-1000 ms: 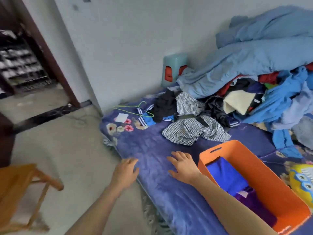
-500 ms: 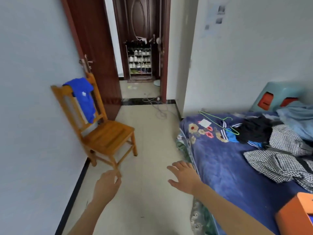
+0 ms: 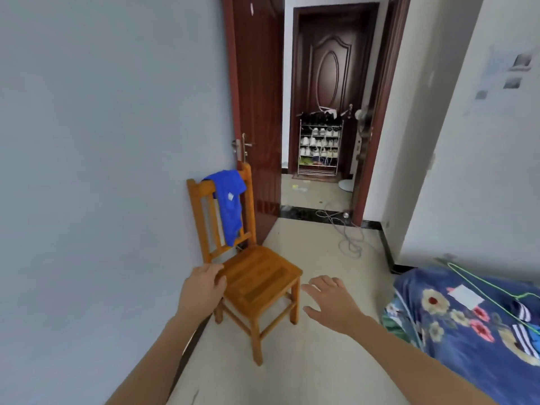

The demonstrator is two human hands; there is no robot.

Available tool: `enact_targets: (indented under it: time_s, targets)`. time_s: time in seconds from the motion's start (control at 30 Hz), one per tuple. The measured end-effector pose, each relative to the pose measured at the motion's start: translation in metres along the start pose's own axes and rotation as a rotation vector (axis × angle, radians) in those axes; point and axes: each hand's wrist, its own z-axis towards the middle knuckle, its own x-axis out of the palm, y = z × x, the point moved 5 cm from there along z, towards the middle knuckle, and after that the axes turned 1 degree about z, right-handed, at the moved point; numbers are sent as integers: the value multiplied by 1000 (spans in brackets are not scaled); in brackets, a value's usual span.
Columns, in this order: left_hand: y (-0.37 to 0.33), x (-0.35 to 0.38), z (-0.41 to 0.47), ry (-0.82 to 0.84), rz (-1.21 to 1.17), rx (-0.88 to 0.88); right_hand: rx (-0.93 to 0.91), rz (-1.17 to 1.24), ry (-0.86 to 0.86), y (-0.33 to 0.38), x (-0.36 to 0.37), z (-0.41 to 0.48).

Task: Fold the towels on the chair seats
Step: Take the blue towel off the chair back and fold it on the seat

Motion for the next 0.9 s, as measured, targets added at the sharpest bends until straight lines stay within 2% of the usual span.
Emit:
enact_targets:
  time_s: [0.1,0.23,0.3,0.63,0.9]
  targets:
    - [10,-1,52,1,35,-42,-22,53,21,-13,7,70]
    - [40,-9,110,-56,82,-91,-112,92,-45,-15,-4,155]
    - [58,-11,134,-60,97,-136,-158,148,10,-15,0,189]
    - [116,28,251,-34,106,-245,-193,155,75,-33,37,331]
    - [138,48,393,-19,99,-260,-171,157,105,-64,44,457]
